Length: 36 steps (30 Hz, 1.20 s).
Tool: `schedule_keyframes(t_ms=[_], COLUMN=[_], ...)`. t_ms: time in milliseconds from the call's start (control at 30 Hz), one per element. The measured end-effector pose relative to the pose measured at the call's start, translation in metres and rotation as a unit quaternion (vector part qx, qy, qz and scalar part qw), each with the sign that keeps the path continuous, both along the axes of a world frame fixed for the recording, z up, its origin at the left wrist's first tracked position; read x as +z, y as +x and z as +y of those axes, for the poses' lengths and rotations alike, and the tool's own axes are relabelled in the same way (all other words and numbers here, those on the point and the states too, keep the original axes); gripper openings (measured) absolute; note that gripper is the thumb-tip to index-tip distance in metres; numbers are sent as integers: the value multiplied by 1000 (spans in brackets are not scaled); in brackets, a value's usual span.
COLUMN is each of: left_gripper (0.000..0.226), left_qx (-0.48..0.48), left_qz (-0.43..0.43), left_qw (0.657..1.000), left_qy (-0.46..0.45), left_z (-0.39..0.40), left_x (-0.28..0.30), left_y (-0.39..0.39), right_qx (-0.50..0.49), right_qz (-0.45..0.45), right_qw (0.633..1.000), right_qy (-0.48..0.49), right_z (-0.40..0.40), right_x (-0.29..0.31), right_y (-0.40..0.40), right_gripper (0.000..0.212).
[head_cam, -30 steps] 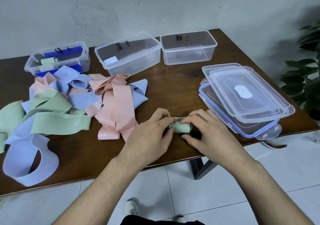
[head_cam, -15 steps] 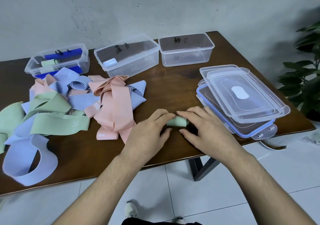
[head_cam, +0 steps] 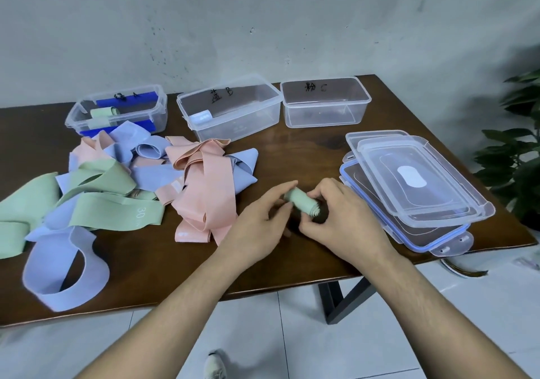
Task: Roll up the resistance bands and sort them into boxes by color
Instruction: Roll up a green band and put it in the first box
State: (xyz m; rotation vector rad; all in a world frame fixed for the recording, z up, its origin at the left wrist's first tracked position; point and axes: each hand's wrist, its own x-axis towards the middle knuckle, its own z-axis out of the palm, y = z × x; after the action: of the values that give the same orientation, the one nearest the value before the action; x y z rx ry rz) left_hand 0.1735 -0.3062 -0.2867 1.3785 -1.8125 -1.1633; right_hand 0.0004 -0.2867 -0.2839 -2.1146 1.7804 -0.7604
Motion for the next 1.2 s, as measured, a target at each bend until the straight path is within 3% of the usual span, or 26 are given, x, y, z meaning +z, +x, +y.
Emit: schedule_keyframes(t_ms=[67, 267, 367, 533, 700, 867, 1200], left_gripper=[35, 23, 35, 52, 54, 53, 46], left_qx=[37, 121, 125, 91, 85, 105, 118], left_qz=[128, 233, 222, 205, 202, 232, 277], left_qw=[987, 956, 958, 967, 971, 963, 947], left_qy=[85, 134, 127, 120, 97, 84, 110], left_z=[2, -6, -13, -19, -30, -48, -85], left_x=[8, 17, 21, 32, 41, 44, 65], left_y=[-1, 18, 37, 62, 88, 116, 166], right_qx=[2, 64, 91, 136, 185, 169, 96], right_qz=[-4, -37, -38, -58, -22, 25, -75], right_qw=[1000, 997, 995, 988, 982, 985, 993], right_qy=[-8, 19, 2, 48, 42, 20, -9], right_z=[-2, -12, -24, -45, -68, -86, -120], right_x=[5, 12, 16, 33, 48, 60, 68], right_y=[9, 36, 46, 64, 96, 130, 189], right_gripper=[26, 32, 43, 82, 79, 80, 67])
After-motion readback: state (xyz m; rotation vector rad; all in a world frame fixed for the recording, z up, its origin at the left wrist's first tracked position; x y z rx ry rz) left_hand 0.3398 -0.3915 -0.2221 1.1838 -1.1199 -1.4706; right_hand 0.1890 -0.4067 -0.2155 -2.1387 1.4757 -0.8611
